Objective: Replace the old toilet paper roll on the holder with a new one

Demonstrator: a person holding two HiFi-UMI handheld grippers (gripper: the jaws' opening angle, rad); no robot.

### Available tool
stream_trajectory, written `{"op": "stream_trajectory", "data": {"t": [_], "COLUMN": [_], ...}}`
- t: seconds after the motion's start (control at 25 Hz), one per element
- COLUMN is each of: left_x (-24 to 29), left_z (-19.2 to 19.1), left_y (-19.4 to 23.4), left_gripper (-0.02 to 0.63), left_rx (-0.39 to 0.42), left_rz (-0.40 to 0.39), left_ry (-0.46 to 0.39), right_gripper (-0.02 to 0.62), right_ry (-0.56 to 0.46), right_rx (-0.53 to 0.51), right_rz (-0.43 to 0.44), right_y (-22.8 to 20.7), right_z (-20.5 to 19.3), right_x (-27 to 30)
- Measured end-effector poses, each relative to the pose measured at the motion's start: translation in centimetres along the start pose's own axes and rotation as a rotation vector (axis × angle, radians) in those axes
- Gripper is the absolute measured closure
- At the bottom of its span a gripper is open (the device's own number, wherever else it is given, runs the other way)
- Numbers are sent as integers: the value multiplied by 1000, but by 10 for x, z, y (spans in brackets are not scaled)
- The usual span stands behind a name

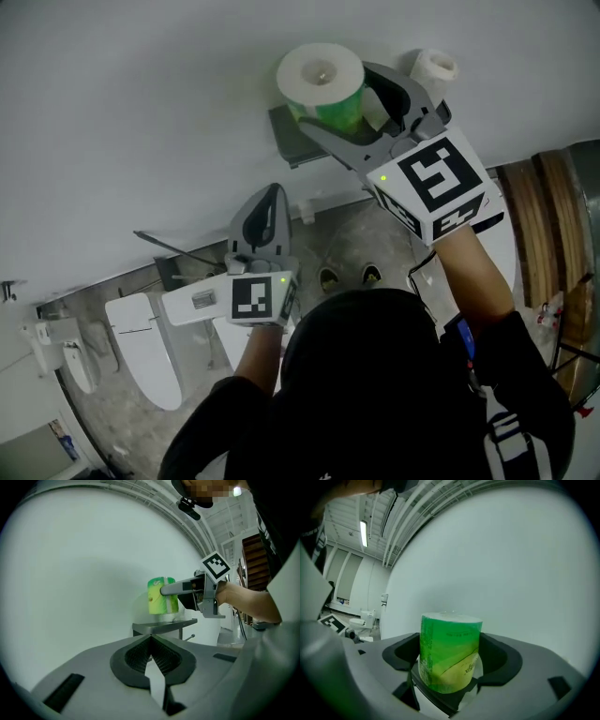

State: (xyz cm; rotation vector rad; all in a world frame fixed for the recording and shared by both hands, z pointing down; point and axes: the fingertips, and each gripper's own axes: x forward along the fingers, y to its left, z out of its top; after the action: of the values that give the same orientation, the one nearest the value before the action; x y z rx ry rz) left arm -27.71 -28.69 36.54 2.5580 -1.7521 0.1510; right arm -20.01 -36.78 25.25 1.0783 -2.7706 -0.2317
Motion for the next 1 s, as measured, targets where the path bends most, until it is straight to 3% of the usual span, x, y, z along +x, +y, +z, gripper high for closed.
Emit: {"op": "stream_trajectory", "data": {"t": [0.16,0.36,0.56,1.0], "left_x": [-2,5,16,38], "left_z": [-2,-8,3,5], "left_y": [-6,-21,-45,-99], "left_gripper": [592,592,592,592], "left_rx": [-1,24,19,52], "left_rz": [-9,-34,-56,-88], "left_ry": [-13,42,-15,11], "right_gripper": [214,215,215,215], "right_ry": [-93,-169,-233,-288], "right_rx": [24,66,43,-108], "right_rz": [24,48,22,-152], "right_y": [-3,-25,-56,-143], "right_z": [27,58,87,106], "right_x": [-16,-39,-72,-159]}}
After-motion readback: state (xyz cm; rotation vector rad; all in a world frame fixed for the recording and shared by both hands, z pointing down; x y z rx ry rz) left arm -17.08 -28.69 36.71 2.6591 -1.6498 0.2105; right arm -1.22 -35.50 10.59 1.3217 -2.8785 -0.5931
